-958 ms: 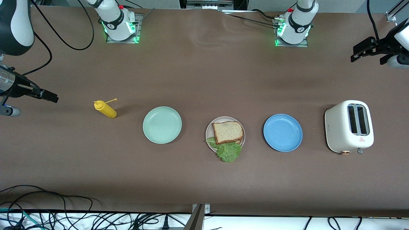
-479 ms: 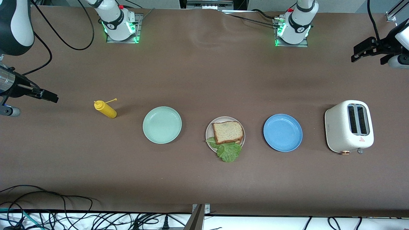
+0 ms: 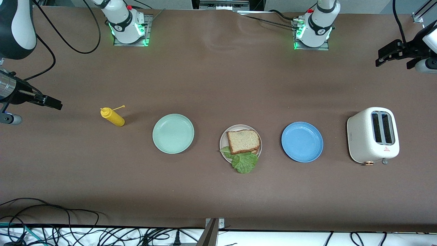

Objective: Make sandwich on beige plate with both arms

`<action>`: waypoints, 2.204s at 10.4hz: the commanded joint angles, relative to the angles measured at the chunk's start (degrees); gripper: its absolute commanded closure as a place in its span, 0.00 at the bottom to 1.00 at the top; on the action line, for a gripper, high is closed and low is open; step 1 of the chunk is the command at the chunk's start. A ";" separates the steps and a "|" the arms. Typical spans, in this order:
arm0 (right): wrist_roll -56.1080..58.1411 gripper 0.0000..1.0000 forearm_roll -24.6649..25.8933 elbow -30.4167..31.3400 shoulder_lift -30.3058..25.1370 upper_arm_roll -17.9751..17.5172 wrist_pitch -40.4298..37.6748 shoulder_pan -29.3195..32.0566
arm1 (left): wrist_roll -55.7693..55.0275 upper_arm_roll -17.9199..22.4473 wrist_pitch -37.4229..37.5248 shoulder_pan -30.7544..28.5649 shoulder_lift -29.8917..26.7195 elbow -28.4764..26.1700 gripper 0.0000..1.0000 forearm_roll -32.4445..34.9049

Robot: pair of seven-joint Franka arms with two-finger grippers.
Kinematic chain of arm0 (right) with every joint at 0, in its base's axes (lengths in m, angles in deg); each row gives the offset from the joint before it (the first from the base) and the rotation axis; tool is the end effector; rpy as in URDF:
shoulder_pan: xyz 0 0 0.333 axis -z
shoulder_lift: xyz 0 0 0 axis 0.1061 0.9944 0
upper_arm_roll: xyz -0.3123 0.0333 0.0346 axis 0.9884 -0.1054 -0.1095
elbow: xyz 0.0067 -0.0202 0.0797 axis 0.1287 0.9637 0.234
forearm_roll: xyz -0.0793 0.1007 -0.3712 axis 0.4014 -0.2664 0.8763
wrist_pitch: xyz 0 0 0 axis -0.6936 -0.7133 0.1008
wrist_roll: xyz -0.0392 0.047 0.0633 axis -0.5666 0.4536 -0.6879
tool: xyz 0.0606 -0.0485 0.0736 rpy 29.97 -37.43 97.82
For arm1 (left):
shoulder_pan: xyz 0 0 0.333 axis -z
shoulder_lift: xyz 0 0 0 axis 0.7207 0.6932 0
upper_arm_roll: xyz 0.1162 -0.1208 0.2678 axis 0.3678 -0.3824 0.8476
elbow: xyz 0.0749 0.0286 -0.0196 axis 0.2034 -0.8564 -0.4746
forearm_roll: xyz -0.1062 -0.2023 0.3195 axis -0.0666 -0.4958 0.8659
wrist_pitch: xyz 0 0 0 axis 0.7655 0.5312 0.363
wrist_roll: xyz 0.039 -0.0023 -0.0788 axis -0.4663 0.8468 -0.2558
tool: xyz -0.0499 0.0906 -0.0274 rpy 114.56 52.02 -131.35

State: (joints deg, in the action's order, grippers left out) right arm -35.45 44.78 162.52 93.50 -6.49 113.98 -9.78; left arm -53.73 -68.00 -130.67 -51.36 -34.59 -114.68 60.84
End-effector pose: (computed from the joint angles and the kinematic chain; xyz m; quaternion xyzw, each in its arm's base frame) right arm 0.6037 -0.0374 0.5207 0.9914 -0.1142 -0.0449 0.0447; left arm 0.5186 0.0030 0.6421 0.9972 -0.0273 -0.0685 0.0098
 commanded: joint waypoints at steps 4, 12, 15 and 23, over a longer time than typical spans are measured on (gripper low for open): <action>0.29 0.00 0.93 0.05 -0.74 -0.36 -0.88 0.35 | -0.01 -0.63 1.20 -0.11 0.96 2.05 0.00 1.99; 0.02 0.00 0.75 0.05 -0.74 -0.53 -0.88 0.35 | 0.07 -0.89 1.20 0.50 1.05 2.14 0.00 1.82; -0.68 0.00 0.05 0.13 -0.39 -1.06 -0.71 -0.18 | -0.01 -0.98 1.20 0.68 0.96 2.14 0.00 1.81; -8.85 0.00 -4.87 0.05 0.67 -3.61 0.87 -6.32 | 0.08 -0.80 1.20 -0.20 0.96 2.14 0.00 1.73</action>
State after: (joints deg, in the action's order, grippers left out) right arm -41.64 40.43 162.54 93.97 -10.12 114.27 -14.03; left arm -53.73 -68.65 -130.67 -51.40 -34.57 -114.64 60.84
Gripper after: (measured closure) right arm 0.000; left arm 0.000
